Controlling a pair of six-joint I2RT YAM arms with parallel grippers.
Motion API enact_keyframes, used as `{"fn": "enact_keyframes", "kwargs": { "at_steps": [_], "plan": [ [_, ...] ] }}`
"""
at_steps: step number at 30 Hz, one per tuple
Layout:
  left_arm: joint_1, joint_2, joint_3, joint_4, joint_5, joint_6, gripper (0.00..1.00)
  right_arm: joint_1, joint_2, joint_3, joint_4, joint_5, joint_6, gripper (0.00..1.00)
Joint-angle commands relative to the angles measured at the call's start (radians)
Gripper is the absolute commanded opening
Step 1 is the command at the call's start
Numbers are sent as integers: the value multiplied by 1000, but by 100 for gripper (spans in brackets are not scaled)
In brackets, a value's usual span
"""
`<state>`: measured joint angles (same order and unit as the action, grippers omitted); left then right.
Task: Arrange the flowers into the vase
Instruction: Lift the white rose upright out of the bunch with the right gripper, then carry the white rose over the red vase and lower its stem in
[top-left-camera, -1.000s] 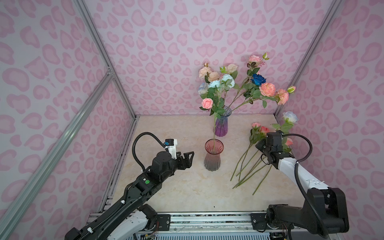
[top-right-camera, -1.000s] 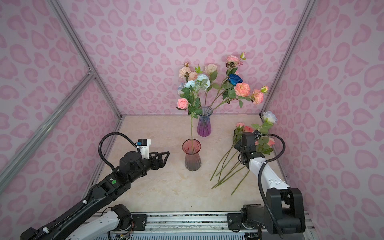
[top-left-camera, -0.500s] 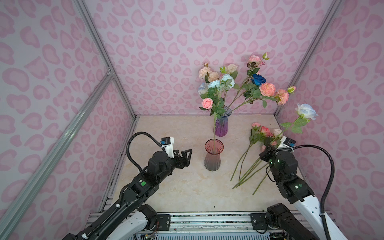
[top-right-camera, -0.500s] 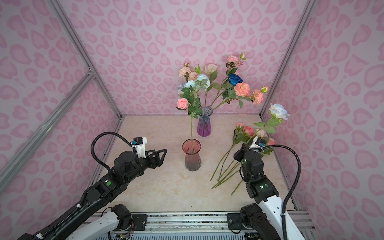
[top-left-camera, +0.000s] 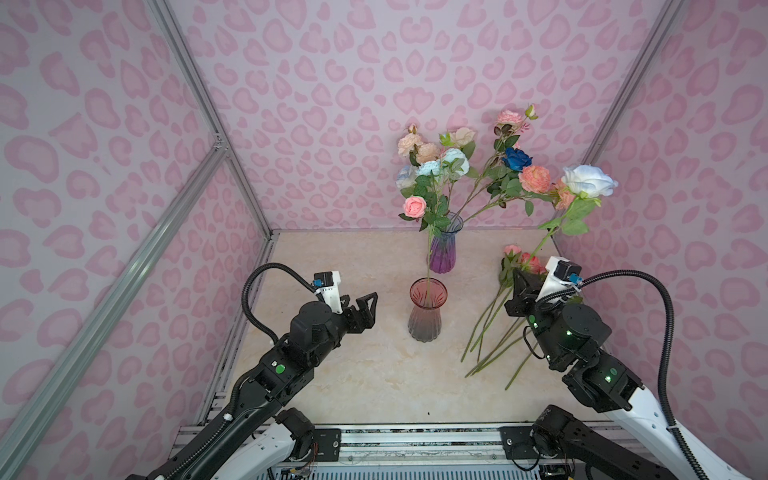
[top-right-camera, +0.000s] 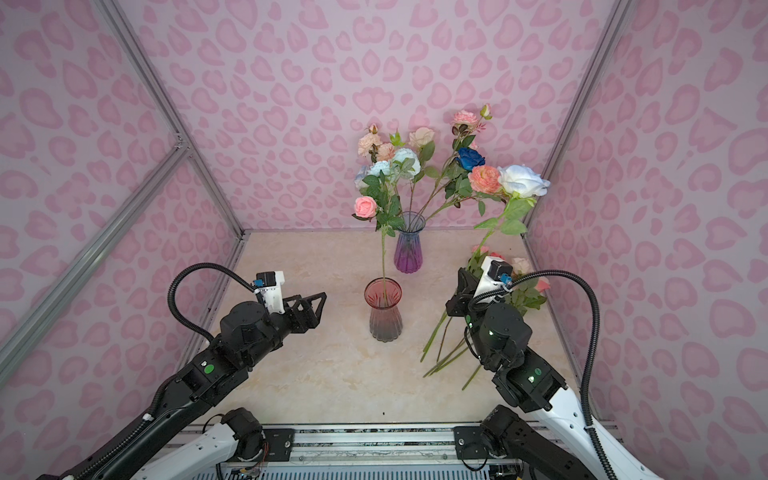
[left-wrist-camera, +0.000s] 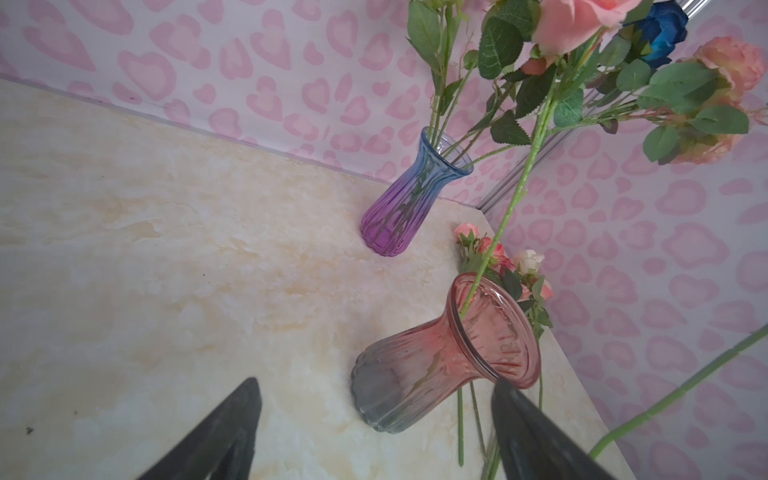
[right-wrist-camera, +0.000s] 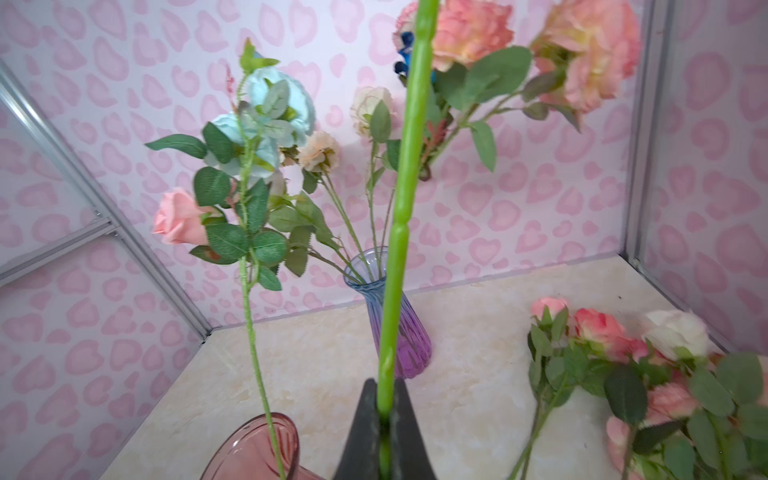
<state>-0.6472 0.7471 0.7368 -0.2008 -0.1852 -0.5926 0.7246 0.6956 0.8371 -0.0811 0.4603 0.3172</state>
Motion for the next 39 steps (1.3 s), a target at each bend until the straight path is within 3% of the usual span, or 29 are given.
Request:
{"fn": "enact_keyframes", "kwargs": {
  "at_steps": [1, 14, 39],
  "plan": [
    [3, -41, 8, -73, -99, -30, 88, 63, 47, 43, 106, 51, -126, 0],
    [3, -312, -98, -274, -256, -102, 88, 137, 289, 256, 141, -10, -189, 0],
    [3, -344, -168, -287, -231, -139, 89, 181, 562, 543, 155, -26, -314, 0]
  ]
}}
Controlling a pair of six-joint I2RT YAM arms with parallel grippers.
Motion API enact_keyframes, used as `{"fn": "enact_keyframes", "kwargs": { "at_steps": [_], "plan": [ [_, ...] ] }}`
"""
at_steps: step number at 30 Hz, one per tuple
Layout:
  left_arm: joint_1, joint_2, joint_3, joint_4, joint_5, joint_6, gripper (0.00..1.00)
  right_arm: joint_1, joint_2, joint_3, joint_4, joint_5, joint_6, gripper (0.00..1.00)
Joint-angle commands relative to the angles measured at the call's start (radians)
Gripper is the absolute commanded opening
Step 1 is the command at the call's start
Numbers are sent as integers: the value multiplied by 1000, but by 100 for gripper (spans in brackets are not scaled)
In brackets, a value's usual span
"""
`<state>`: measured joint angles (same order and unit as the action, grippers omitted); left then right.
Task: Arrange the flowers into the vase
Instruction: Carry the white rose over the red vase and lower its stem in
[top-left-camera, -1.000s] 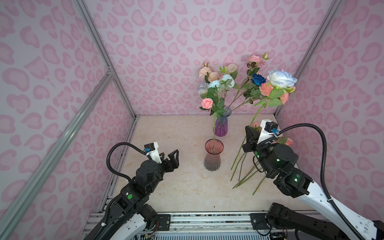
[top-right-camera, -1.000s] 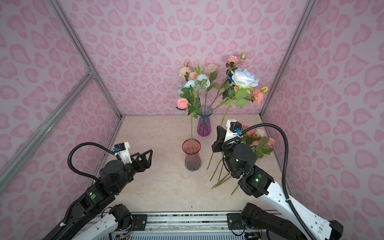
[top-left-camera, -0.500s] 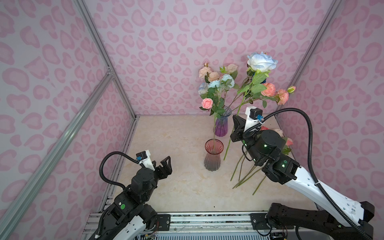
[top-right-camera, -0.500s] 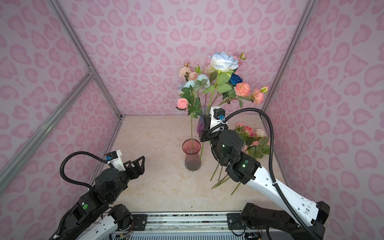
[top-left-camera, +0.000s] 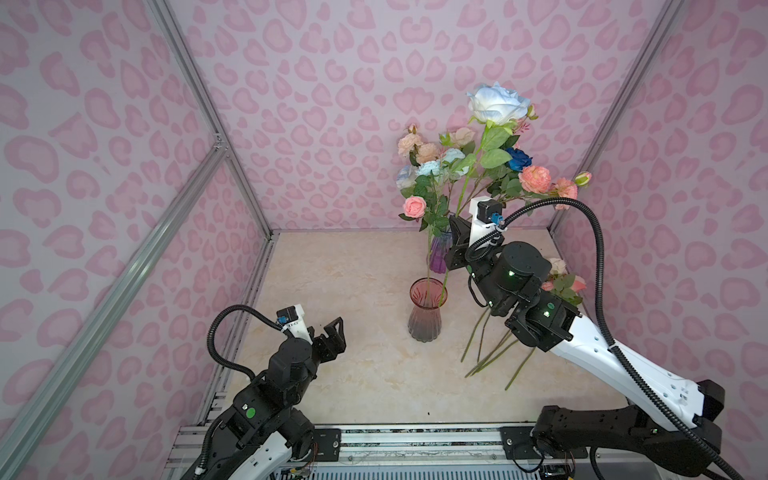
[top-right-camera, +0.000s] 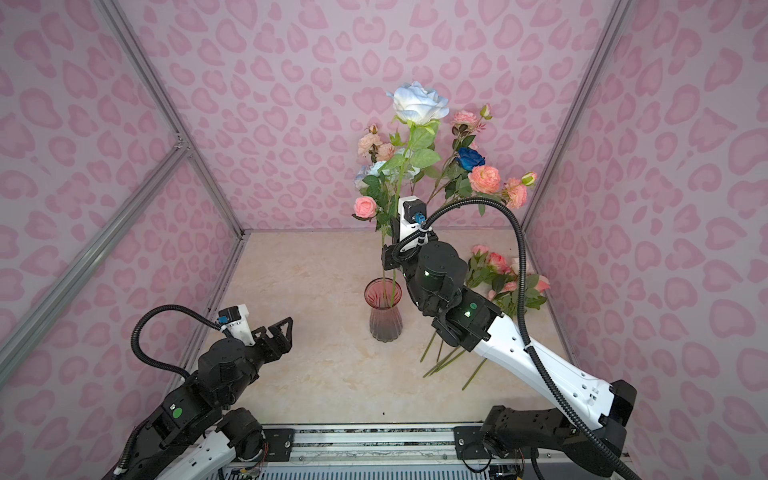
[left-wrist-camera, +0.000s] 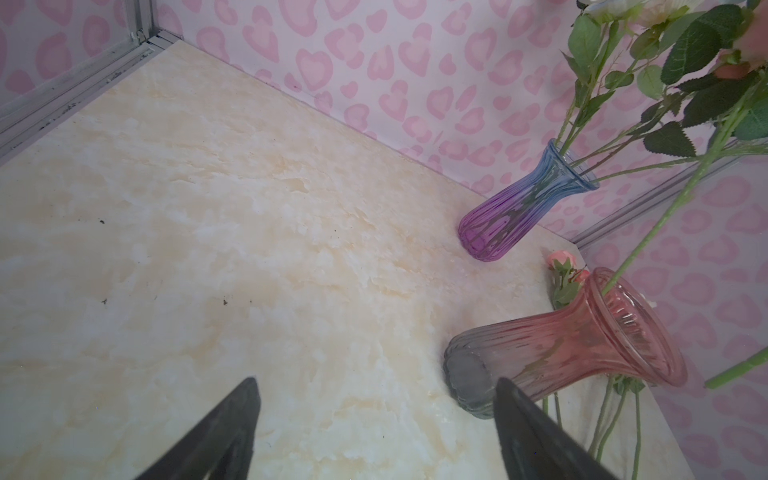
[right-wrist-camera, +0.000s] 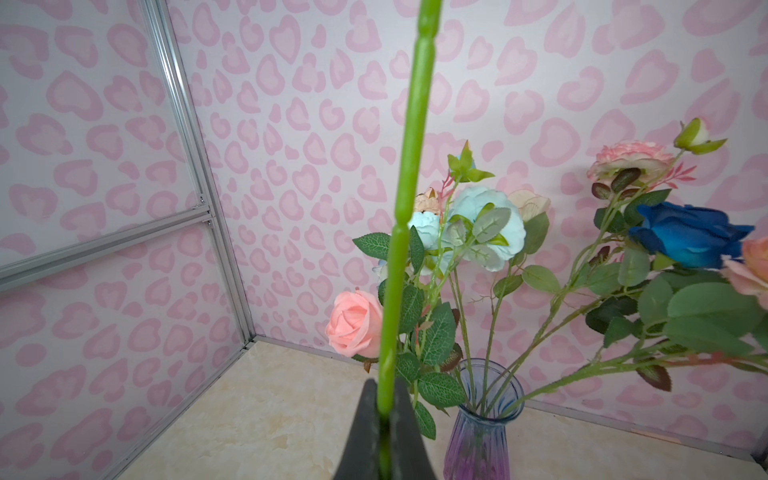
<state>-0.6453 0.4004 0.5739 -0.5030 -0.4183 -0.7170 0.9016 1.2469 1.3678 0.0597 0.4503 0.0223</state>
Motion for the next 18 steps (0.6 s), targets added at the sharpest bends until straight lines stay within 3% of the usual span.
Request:
{"fn": "enact_keyframes", "kwargs": {
  "at_steps": [1, 18],
  "plan": [
    [1, 5, -6, 15, 4, -15, 89, 6, 15, 17, 13, -16, -22, 0],
    [1, 39, -59, 111, 116, -23, 89, 15, 75, 79, 50, -54, -85, 0]
  ]
}}
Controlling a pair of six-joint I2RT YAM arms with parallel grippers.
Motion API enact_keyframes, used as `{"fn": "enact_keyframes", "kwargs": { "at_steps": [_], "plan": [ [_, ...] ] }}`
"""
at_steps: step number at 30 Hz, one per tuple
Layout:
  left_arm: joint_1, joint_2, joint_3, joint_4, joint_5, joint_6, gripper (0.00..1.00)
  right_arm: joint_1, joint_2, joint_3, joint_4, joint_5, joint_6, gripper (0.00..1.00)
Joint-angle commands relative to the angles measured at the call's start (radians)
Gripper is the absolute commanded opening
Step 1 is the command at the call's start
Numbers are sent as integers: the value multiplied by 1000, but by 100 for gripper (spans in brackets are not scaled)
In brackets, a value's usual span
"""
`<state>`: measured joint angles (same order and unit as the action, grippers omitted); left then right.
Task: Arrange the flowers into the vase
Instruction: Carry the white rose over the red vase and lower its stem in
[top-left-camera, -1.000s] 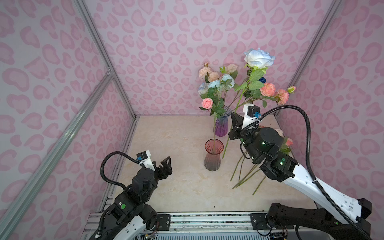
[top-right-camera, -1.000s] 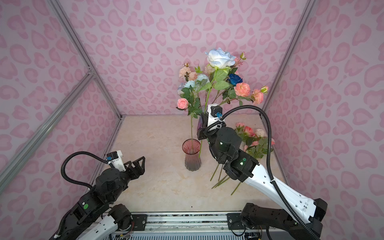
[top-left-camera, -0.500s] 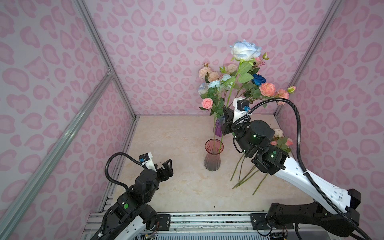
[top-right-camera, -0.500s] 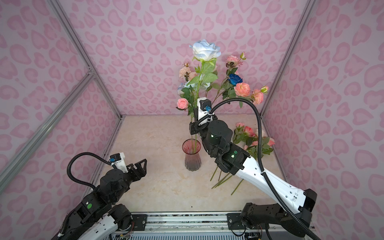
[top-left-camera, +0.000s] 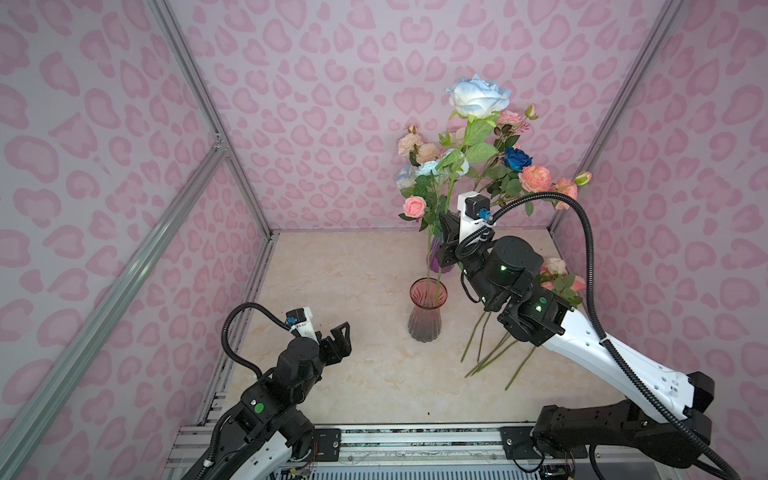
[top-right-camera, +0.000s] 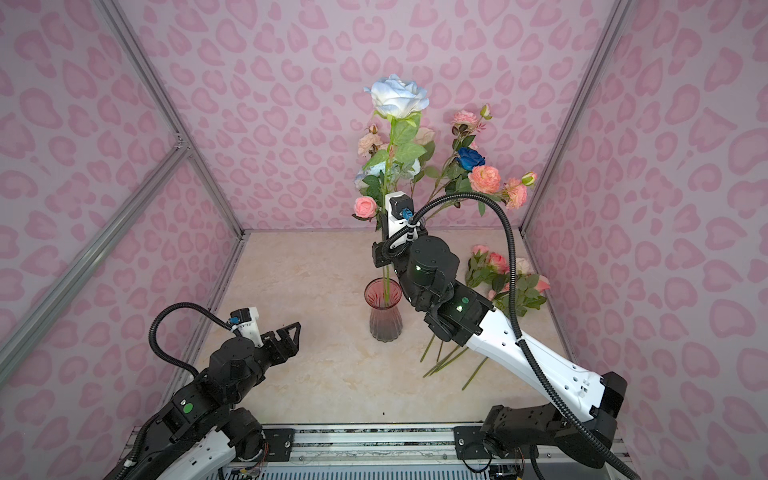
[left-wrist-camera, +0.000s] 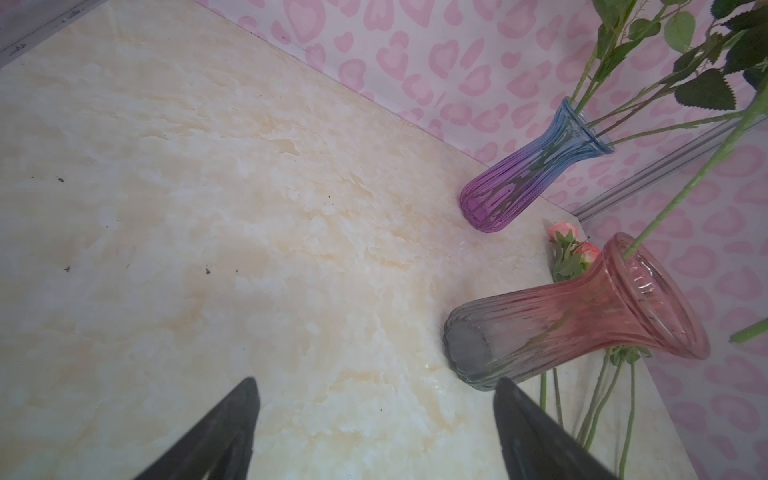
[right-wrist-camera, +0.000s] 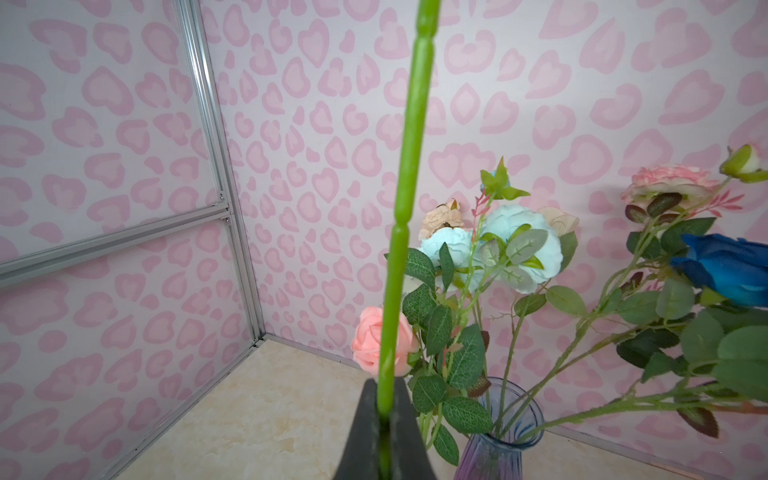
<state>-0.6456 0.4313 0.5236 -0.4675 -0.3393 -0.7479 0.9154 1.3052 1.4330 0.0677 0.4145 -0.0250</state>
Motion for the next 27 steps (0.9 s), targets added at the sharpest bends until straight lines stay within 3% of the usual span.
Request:
{"fn": "enact_keyframes", "kwargs": {
  "at_steps": [1, 5, 13, 27],
  "plan": [
    [2, 12, -14, 97, 52, 10, 89, 1, 24, 18, 51, -20, -43, 0],
    [2, 39, -13, 141, 89, 13, 89, 1, 52, 14, 79, -24, -64, 0],
    [1, 64, -2, 138, 98, 7, 89, 2, 77, -150, 296, -22, -132, 0],
    [2, 32, -2, 130, 72, 26, 90, 36, 83, -367, 260, -46, -72, 1]
  ]
}}
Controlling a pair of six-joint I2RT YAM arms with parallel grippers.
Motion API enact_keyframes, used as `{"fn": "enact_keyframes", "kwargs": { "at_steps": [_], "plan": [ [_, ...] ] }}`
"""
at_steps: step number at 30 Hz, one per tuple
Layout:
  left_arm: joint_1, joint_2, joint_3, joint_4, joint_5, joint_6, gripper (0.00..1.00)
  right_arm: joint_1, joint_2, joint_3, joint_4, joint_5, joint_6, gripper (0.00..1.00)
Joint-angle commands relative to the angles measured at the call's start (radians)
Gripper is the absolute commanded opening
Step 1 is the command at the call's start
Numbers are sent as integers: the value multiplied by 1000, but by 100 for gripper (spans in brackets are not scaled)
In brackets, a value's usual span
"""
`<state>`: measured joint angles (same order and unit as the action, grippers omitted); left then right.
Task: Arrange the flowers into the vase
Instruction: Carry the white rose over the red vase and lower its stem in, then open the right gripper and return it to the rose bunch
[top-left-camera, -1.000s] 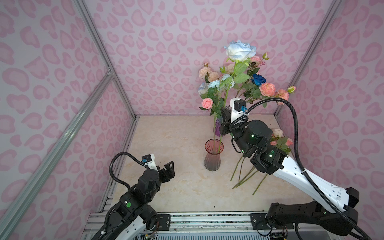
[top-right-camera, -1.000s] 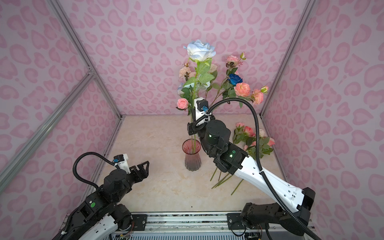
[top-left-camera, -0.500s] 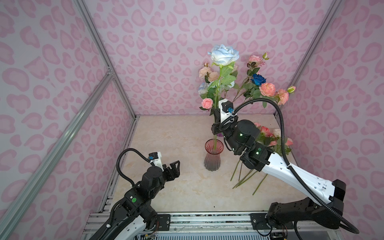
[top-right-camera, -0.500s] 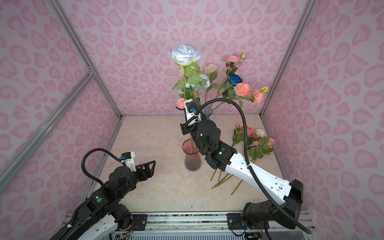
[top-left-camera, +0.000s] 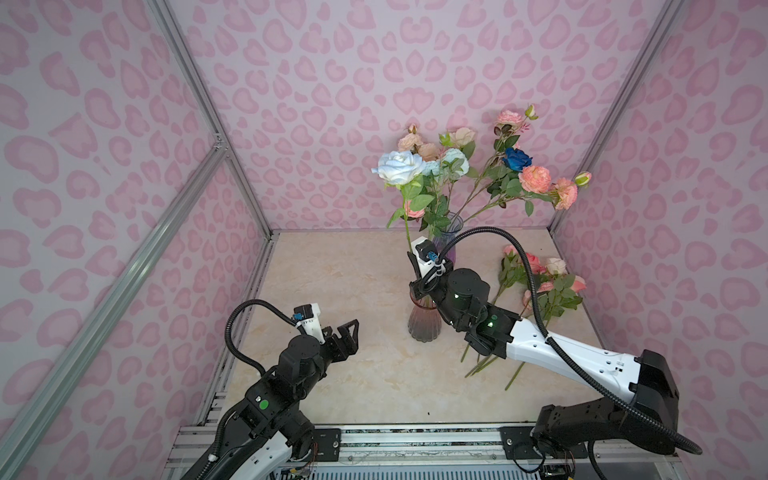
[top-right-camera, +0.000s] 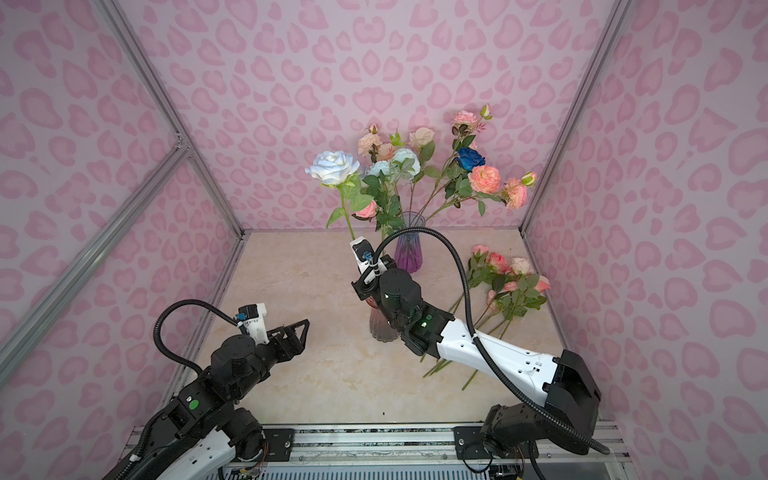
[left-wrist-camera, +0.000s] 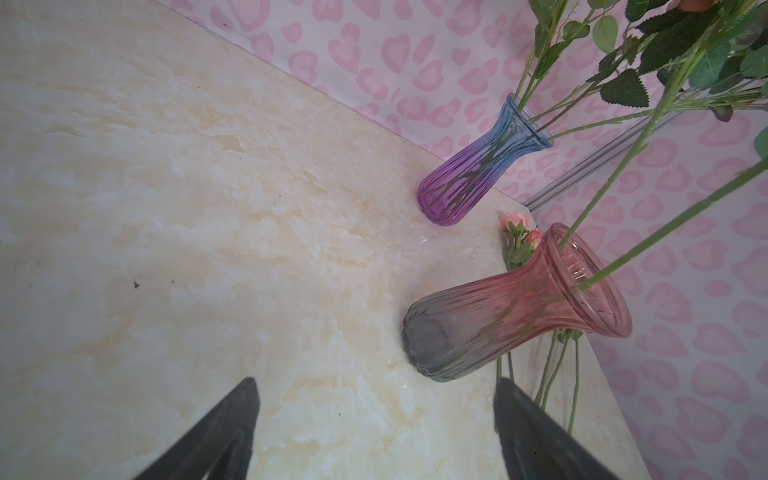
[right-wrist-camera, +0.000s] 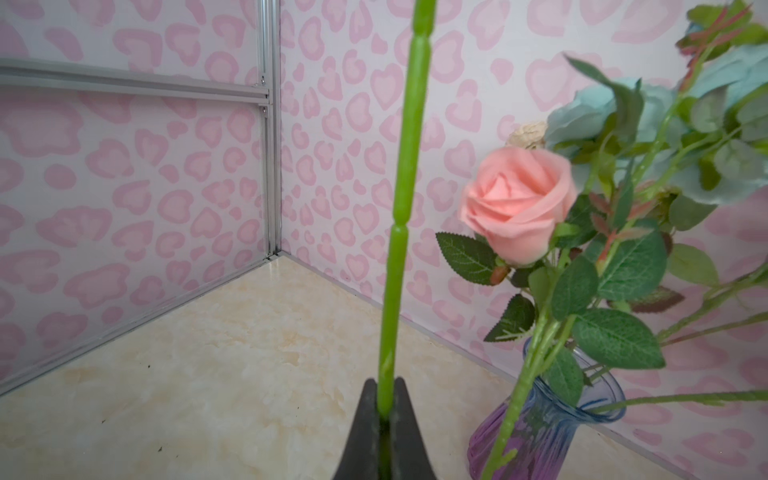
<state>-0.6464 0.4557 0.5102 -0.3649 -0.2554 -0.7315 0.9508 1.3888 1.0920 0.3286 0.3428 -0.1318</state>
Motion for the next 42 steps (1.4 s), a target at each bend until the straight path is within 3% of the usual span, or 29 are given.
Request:
{"fn": "enact_keyframes", "kwargs": {
  "at_steps": [1, 13, 18, 31, 37, 39, 42],
  "plan": [
    [1, 12, 14, 28, -10, 9, 89, 1, -1, -40, -9, 32, 51, 3],
    [2, 47, 32, 33, 4, 12, 89, 1, -28, -128, -10, 99, 98, 18],
    [2, 52, 30, 35, 5, 11, 89, 2, -78, -153, -18, 104, 110, 20],
    [3, 147, 42, 114, 29, 29, 89, 12, -347, -222, -177, 130, 134, 27],
    [1, 209, 48, 160, 58, 29, 89, 9, -499, -273, -232, 241, 135, 27],
    [1, 220, 46, 172, 67, 27, 89, -13, -541, -284, -267, 293, 145, 28],
    [1, 234, 41, 193, 74, 26, 89, -159, -583, -289, -390, 312, 275, 27]
  ]
}}
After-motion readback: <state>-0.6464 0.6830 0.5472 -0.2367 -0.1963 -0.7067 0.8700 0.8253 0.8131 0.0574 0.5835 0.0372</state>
